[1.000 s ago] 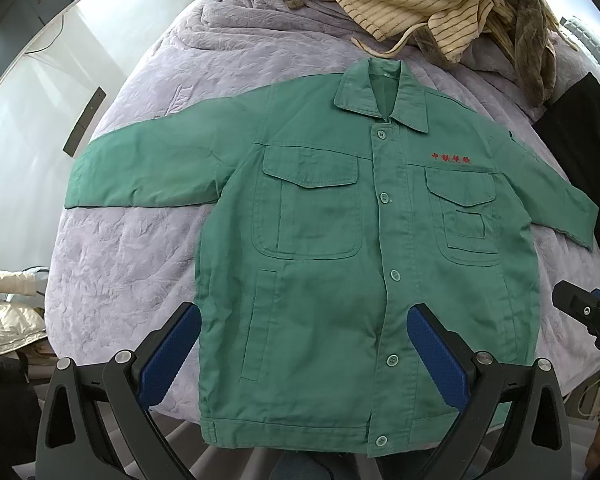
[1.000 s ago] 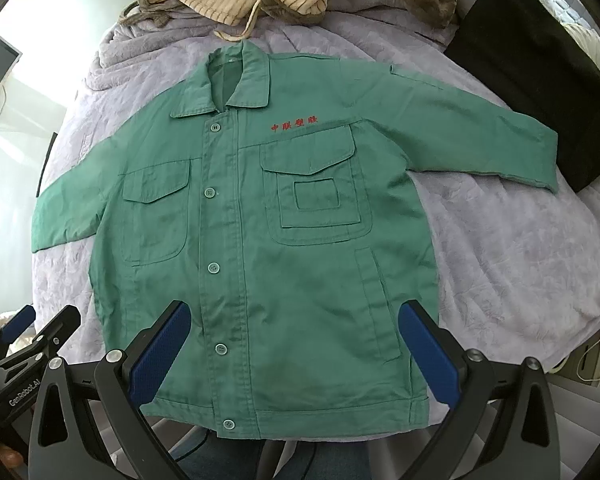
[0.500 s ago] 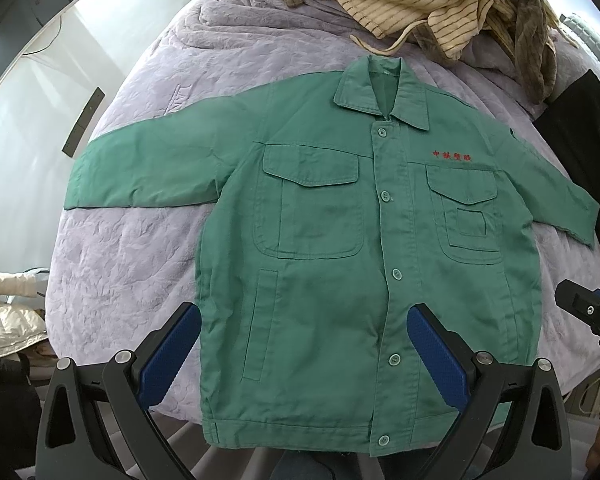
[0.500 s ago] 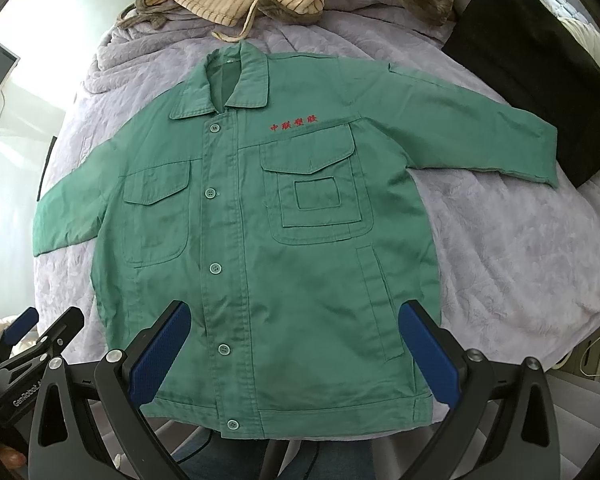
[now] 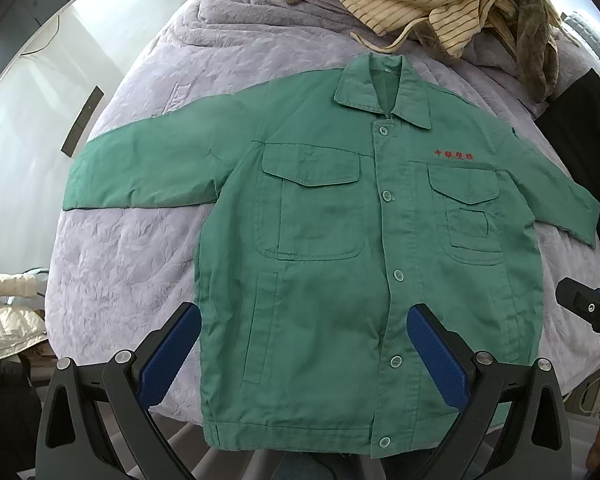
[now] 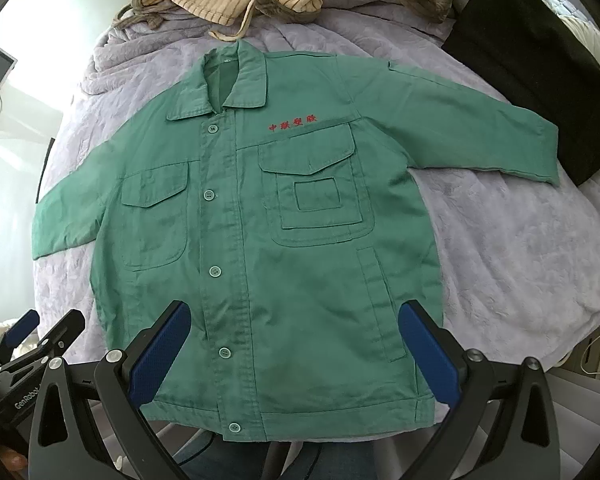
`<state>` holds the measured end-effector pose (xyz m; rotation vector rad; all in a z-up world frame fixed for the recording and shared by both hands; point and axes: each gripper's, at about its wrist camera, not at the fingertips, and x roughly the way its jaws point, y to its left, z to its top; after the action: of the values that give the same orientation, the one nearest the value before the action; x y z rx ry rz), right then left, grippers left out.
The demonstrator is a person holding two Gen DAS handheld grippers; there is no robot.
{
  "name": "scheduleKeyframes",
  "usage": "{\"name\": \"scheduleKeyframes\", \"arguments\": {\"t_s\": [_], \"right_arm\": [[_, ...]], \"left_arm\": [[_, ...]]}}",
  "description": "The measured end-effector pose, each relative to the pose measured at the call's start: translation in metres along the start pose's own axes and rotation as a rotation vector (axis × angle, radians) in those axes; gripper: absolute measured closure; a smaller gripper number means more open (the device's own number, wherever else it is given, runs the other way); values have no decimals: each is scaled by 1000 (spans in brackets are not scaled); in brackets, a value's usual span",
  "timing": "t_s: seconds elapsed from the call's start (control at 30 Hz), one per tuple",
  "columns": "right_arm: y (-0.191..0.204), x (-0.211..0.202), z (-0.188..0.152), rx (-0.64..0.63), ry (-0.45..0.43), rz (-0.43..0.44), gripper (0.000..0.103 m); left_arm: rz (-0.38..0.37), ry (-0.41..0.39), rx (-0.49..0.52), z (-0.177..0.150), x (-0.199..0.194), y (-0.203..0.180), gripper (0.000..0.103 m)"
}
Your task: Fold large clothes
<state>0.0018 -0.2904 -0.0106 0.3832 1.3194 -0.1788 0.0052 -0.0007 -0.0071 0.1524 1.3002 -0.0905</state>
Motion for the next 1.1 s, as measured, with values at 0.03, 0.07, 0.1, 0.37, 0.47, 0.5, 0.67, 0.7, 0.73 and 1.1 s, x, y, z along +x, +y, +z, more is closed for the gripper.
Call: {"name": "scheduleKeyframes", "arguments": {"t_s": [0.03, 0.07, 0.1, 0.37, 0.47, 0.5, 0.67, 0.7, 0.73, 1.1], "right_arm": [[0, 0, 0, 6, 1, 28, 0], [0, 0, 0, 8, 2, 28, 0], [0, 0, 1, 12, 8, 40, 0], [2, 3, -1, -1, 3, -20, 0], [2, 3, -1, -2, 3, -24, 0], [2, 3, 0, -2, 6, -24, 0], [3, 4, -1, 2, 28, -33, 0], [3, 5, -1, 1, 28, -37, 0], [3, 5, -1, 2, 30, -36, 0], [4, 8, 1, 3, 6, -27, 0]], "left_arm": [[-4, 5, -1, 0, 1, 0, 0], [-5, 6, -1, 0, 1, 0, 0], [-6, -5, -2, 1, 1, 0, 0], [-5, -4, -3, 1, 1, 0, 0], [-10, 3, -5, 1, 2, 1, 0], [-12, 3, -3, 1, 2, 1, 0], [-12, 16, -2, 0, 2, 1, 0], [-16, 21, -1, -1, 3, 2, 0], [-17, 23, -1, -1, 4, 2, 0], [-2, 14, -1, -3, 6, 4, 0]]}}
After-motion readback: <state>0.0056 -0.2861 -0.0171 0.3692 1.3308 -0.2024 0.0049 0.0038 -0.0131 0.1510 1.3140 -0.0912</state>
